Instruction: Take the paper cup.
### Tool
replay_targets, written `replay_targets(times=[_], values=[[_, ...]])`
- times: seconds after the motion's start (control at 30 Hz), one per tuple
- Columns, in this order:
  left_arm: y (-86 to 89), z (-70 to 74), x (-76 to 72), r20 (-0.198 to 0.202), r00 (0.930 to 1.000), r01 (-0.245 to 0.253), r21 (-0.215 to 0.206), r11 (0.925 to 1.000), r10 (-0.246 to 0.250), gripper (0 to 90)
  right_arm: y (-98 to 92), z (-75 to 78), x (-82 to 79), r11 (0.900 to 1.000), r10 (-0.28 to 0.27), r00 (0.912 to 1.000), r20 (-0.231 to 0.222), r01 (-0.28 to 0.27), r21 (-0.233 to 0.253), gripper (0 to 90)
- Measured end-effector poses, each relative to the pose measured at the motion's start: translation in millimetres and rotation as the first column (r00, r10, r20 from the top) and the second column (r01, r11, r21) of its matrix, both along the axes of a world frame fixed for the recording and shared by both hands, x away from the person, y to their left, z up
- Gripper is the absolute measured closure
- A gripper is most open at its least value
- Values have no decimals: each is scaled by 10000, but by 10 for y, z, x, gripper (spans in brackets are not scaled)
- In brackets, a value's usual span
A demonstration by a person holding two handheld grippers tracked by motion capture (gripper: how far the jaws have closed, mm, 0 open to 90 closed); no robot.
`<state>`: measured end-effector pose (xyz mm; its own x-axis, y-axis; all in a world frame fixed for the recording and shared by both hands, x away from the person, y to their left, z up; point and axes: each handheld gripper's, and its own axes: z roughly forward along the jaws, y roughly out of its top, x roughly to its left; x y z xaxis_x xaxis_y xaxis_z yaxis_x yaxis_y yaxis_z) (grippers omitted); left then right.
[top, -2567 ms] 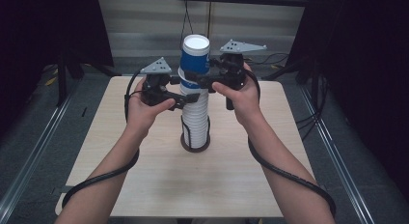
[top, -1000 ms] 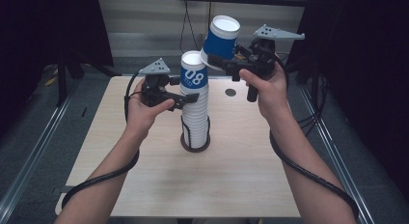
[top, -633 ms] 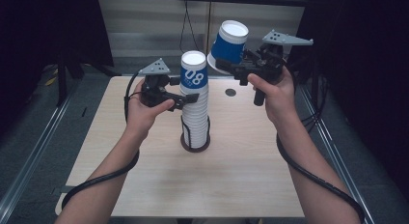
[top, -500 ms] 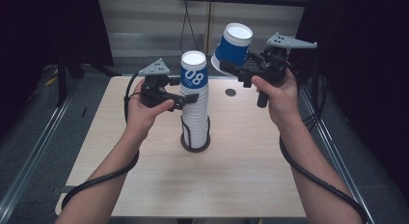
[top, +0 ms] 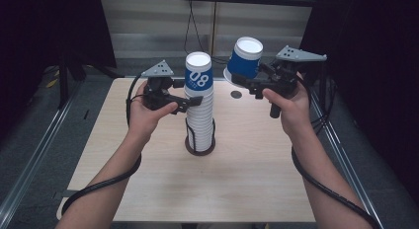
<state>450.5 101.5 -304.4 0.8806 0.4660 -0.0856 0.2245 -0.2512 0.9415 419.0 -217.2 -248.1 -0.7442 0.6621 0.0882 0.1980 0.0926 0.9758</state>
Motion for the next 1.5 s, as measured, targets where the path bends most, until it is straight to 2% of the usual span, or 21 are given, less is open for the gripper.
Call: replay_targets(times=[0.2,0.4,0.63,0.87,1.1,1.3,1.5], values=[[16,16,-22,102,9999,37,115,9999,-38,187,-34,-95,-26,9998,-48,9999,-93,46,-214,218],[29,34,-61,161,9996,224,129,9997,-226,214,-87,-186,-73,9977,-157,9998,-120,149,-656,218],[18,25,-103,226,9995,209,591,9980,-223,164,-197,-322,-137,9981,-184,9993,-325,165,-589,217],[68,-18,-128,180,9996,198,579,9981,-208,157,-266,-463,-218,9975,-199,9989,-436,169,-679,217],[131,-111,-172,127,9998,132,757,9970,-142,157,-277,-611,-290,9979,-61,9988,-495,29,-645,217],[202,-249,-224,-21,9999,132,973,9952,-131,157,-264,-802,-342,9956,-39,9969,-785,-35,-941,217],[246,-388,-274,-185,9997,169,975,9951,-152,157,-248,-934,-393,9942,87,9955,-940,-187,-1059,217]])
